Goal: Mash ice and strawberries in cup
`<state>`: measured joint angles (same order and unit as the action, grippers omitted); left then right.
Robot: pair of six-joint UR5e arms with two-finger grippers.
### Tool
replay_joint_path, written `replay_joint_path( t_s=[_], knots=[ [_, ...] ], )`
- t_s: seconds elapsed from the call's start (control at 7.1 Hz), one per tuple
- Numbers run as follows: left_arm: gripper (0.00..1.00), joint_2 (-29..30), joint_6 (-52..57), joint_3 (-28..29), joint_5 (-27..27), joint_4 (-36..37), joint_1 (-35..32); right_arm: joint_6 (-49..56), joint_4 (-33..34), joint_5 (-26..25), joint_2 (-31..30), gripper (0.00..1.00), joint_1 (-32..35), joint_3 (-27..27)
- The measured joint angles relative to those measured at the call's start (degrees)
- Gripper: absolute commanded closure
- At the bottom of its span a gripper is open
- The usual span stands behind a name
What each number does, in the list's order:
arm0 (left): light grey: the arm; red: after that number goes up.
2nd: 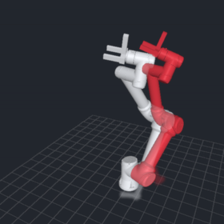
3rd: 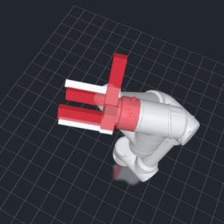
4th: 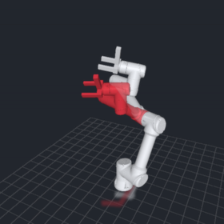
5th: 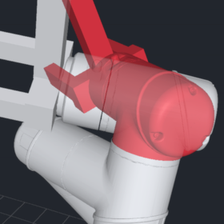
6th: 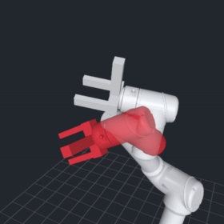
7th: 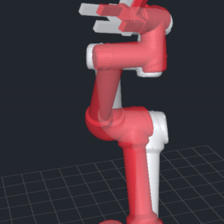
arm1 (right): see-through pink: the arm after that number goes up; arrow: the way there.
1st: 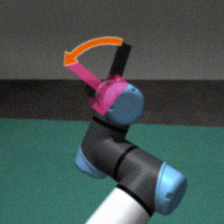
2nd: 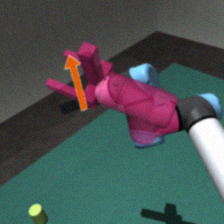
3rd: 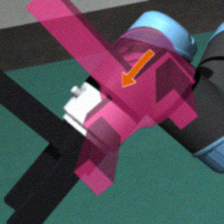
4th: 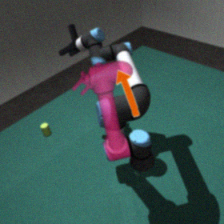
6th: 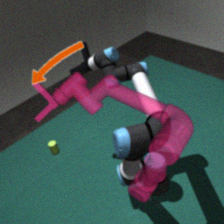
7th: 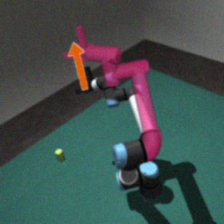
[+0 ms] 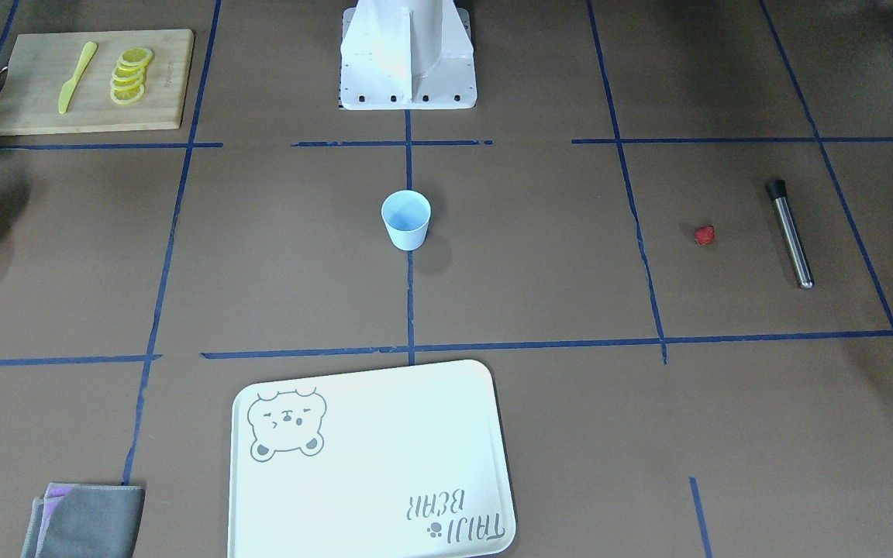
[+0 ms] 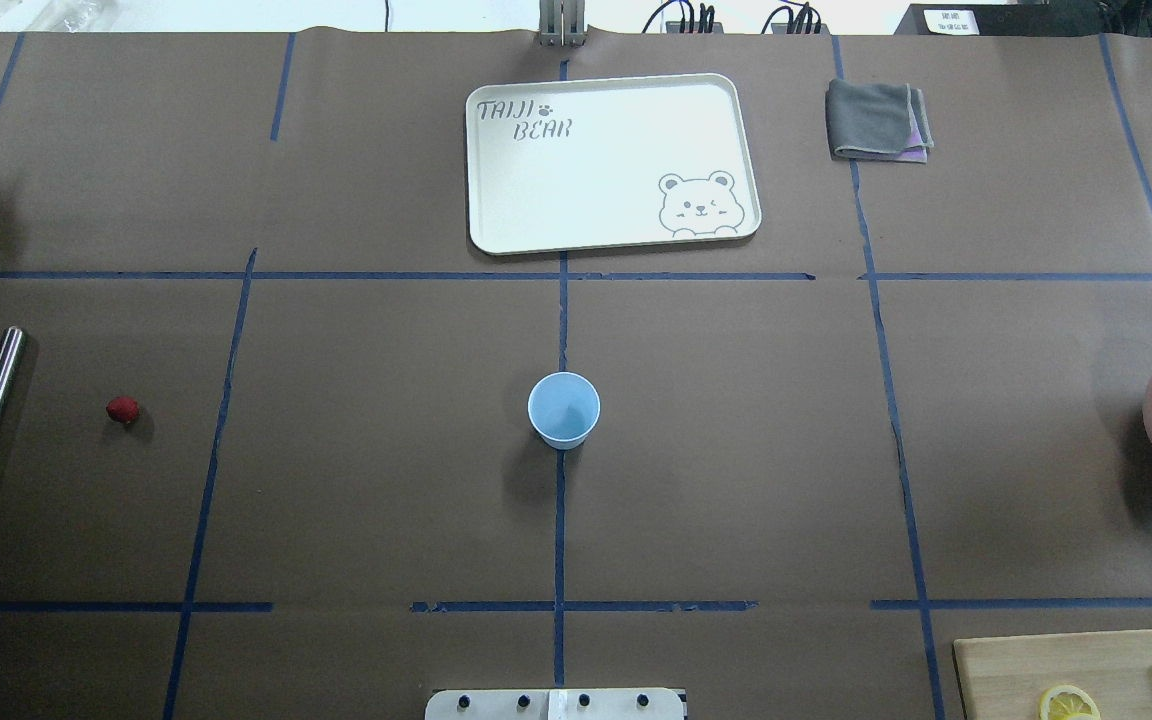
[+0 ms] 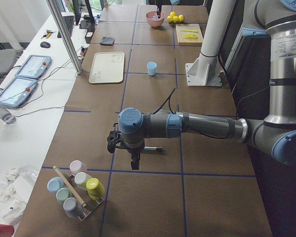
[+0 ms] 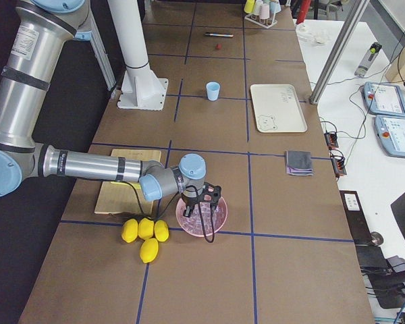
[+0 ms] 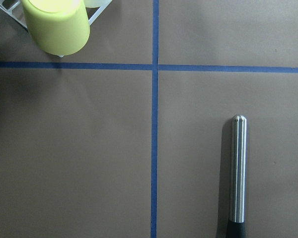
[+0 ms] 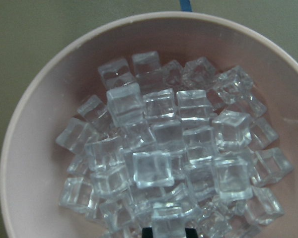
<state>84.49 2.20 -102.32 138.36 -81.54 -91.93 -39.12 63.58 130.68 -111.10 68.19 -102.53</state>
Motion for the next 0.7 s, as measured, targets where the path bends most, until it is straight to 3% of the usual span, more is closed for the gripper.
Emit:
replay_joint_path(
  t_s=[0.7],
  knots=[
    [0.00, 0.06, 0.00, 0.10, 0.07, 0.07, 0.00, -4.17, 0.53, 0.44, -0.11, 1.00, 0.08, -9.09]
  ],
)
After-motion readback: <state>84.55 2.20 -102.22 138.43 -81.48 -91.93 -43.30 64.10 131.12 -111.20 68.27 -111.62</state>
